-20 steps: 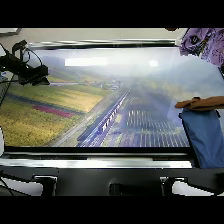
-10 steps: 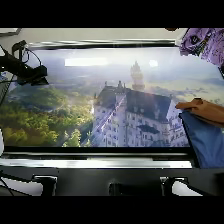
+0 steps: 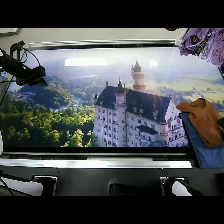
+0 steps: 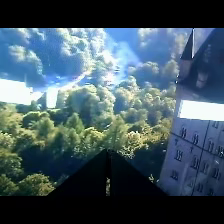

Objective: Fold the clothes and pants, and hang the long-sleeved shirts on hangers.

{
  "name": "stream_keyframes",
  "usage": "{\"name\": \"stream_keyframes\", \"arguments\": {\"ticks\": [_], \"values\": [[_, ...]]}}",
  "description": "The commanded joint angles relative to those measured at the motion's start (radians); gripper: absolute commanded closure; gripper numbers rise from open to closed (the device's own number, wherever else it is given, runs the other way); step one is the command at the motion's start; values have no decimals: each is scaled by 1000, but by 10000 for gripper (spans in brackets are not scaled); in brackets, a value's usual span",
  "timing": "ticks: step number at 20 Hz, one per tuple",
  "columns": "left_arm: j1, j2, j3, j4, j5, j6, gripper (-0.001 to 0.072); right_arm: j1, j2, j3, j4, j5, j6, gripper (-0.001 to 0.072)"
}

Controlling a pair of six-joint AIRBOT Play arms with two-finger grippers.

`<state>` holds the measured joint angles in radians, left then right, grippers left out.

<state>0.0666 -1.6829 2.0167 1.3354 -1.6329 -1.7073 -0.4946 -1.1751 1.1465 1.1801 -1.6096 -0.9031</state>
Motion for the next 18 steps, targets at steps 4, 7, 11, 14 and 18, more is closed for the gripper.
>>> {"name": "stream_keyframes", "arguments": {"ticks": [4, 7, 11, 14, 18], "values": [[0, 1, 0, 0, -1, 6, 690, -1, 29, -137, -86, 27, 2, 683], [0, 1, 0, 0, -1, 6, 691, -1, 29, -164, -100, 8, 2, 683], [0, 1, 0, 0, -1, 6, 690, -1, 29, -166, -138, -12, 2, 683], [0, 1, 0, 0, -1, 6, 690, -1, 29, -166, -157, -32, -10, 684], [0, 1, 0, 0, -1, 6, 690, -1, 29, -166, -174, -57, -21, 683]]}}
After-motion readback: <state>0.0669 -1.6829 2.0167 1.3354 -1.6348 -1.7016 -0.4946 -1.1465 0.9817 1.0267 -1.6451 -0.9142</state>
